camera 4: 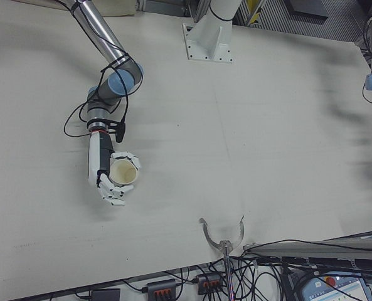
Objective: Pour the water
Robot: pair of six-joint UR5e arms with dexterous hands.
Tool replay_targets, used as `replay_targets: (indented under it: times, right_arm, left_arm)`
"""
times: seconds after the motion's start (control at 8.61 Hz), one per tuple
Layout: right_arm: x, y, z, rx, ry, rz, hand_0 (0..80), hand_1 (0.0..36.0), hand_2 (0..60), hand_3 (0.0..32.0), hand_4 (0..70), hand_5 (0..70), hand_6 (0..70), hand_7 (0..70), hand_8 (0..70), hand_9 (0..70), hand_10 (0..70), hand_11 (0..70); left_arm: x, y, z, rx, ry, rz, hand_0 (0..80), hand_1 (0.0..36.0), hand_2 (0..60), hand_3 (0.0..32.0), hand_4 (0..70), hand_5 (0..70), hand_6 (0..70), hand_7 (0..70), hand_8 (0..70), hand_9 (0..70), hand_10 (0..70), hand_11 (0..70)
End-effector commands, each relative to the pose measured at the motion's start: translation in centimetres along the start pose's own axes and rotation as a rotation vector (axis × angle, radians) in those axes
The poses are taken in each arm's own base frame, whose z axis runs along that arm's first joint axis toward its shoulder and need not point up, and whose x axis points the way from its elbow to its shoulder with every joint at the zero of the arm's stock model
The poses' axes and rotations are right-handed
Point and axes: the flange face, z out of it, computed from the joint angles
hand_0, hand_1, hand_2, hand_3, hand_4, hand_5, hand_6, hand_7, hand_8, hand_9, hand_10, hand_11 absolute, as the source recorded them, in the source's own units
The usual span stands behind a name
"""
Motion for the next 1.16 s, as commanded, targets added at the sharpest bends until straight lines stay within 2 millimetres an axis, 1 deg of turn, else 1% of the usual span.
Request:
replay_targets:
  times: [0.0,0.12,0.23,0.35,0.46,0.58,0.7,0.81,0.93,1.05]
  right_arm:
    - [-0.5,0.0,0.4,-0.002,-0.003,-0.002,45.0,35.9,60.0,0.0,16.7,36.6,43.6,62.2,23.2,30.3,39.1,56.7]
    - [-0.5,0.0,0.4,-0.001,-0.002,-0.005,44.6,36.0,60.0,0.0,18.2,37.3,45.6,64.1,24.3,31.1,40.7,58.8]
    - [-0.5,0.1,0.4,-0.002,-0.003,-0.004,44.5,36.0,60.0,0.0,18.1,38.1,47.6,66.2,25.9,32.4,43.8,63.5]
    - [-0.5,0.2,0.5,-0.003,-0.003,-0.001,44.7,36.0,60.0,0.0,16.8,39.7,50.4,68.7,28.2,34.5,49.2,70.0]
    - [-0.6,0.4,0.5,-0.006,-0.004,0.003,45.5,36.0,60.0,0.0,15.4,40.8,51.9,69.9,29.6,35.4,52.4,70.0]
    - [-0.6,0.5,0.5,-0.006,-0.002,0.000,45.7,36.0,60.0,0.0,14.2,40.6,51.3,69.1,29.0,34.5,51.9,70.0]
    - [-0.5,1.0,0.6,-0.012,0.002,0.007,46.2,36.0,60.0,0.0,13.4,40.9,50.8,68.7,28.1,33.3,51.0,70.0]
    - [-1.2,2.1,1.0,-0.016,0.031,-0.007,46.6,36.0,60.0,0.0,12.2,41.1,50.0,68.3,27.2,32.0,50.1,70.0]
    - [-2.4,3.7,1.4,-0.004,0.053,-0.037,46.5,36.0,60.0,0.0,9.3,39.2,48.0,65.4,25.8,30.0,49.8,70.0]
    - [-3.4,4.7,1.8,-0.002,0.061,-0.047,46.7,36.0,60.0,0.0,6.3,37.6,45.9,62.4,24.1,27.8,49.4,70.0]
  left_arm:
    - [0.8,1.5,0.9,-0.017,0.003,-0.001,76.8,20.7,0.0,0.0,50.5,34.0,13.6,30.2,11.8,16.6,10.9,17.6]
    - [0.9,1.4,0.6,-0.015,0.001,-0.002,77.5,20.8,0.0,0.0,50.6,33.9,13.6,30.1,11.8,16.6,10.9,17.6]
    - [1.4,2.1,0.8,-0.033,0.008,-0.005,78.8,20.7,0.0,0.0,51.1,34.0,13.7,30.2,11.8,16.5,10.7,17.3]
    - [2.3,4.0,1.7,-0.071,0.003,-0.005,79.7,20.8,0.0,0.0,52.4,34.8,14.0,30.7,11.8,16.4,10.6,17.2]
    - [3.1,6.2,2.3,-0.119,-0.017,-0.002,79.3,20.5,0.0,0.0,53.1,35.0,14.2,30.9,11.7,16.3,10.6,17.1]
    - [3.5,7.0,2.5,-0.139,-0.028,-0.002,78.4,20.2,0.0,0.0,53.8,35.3,14.4,31.3,11.7,16.3,10.6,17.0]
    - [4.0,7.8,2.7,-0.149,-0.026,-0.007,76.8,19.9,0.0,0.0,53.9,35.1,14.4,31.2,11.7,16.2,10.5,17.0]
    - [4.4,9.4,3.0,-0.188,-0.048,-0.006,77.7,19.9,0.0,0.0,55.1,35.5,14.8,31.7,11.8,16.4,10.6,17.1]
    - [4.1,12.6,4.6,-0.249,-0.081,-0.011,79.7,19.9,0.0,0.0,56.4,35.9,15.4,32.7,12.0,16.6,10.6,17.2]
    - [3.4,16.2,6.3,-0.296,-0.101,-0.027,80.0,20.0,0.0,0.0,57.4,36.5,15.5,32.9,11.8,16.3,10.5,17.1]
